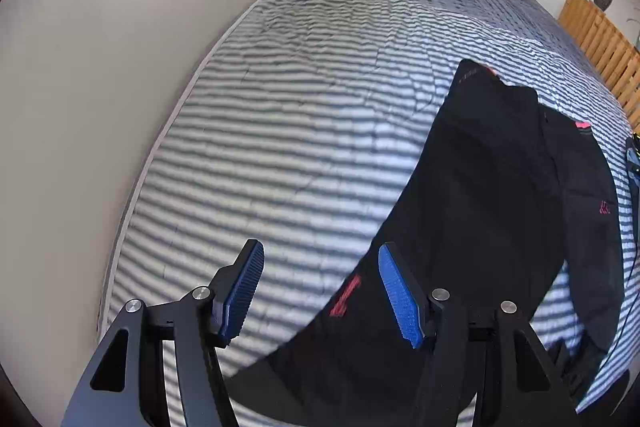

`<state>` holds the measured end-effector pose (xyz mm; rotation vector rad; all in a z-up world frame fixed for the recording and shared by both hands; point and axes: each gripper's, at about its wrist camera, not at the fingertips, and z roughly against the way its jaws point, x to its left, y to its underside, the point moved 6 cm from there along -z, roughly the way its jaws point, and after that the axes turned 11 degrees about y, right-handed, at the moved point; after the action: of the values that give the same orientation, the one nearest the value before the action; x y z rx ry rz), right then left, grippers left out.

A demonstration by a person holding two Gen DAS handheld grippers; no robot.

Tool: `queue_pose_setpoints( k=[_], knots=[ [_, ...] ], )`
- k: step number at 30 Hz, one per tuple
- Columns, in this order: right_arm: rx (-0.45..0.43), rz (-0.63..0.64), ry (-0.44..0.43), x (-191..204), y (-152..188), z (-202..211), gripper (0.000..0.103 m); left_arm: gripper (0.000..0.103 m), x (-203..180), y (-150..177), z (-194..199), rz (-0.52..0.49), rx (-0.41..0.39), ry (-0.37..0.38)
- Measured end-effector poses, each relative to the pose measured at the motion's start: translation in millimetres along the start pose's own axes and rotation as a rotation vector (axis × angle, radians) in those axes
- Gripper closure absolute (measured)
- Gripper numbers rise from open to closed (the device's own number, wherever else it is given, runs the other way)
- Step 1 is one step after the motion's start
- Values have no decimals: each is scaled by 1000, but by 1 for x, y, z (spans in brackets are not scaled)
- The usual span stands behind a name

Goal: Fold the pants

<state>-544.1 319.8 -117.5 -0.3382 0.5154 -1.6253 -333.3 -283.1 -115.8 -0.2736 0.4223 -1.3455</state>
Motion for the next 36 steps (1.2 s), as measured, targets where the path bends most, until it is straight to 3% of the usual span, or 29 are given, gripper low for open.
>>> queue_pose_setpoints(
  k=[4,6,11,16,20,26,30,36],
  knots=[
    [-68,48,-65,-5,33,72,45,39,34,68,18,28,18,-12],
    [-89,85,-102,-3,60,107,45,39,47,95,20,71,26,28],
    [-84,170,-197,13,155,174,44,39,47,148,19,87,23,66],
    [27,261,-226,39,269,184,44,39,-22,185,18,-33,20,183],
    [88,276,-190,55,326,170,44,39,-103,200,2,-124,68,336],
    [127,225,-192,64,350,158,44,39,-201,197,-38,-209,125,418],
    [102,230,-173,70,352,157,44,39,-237,196,-64,-282,128,320],
    [105,248,-143,76,363,148,44,44,-266,203,-76,-326,134,293]
  ],
)
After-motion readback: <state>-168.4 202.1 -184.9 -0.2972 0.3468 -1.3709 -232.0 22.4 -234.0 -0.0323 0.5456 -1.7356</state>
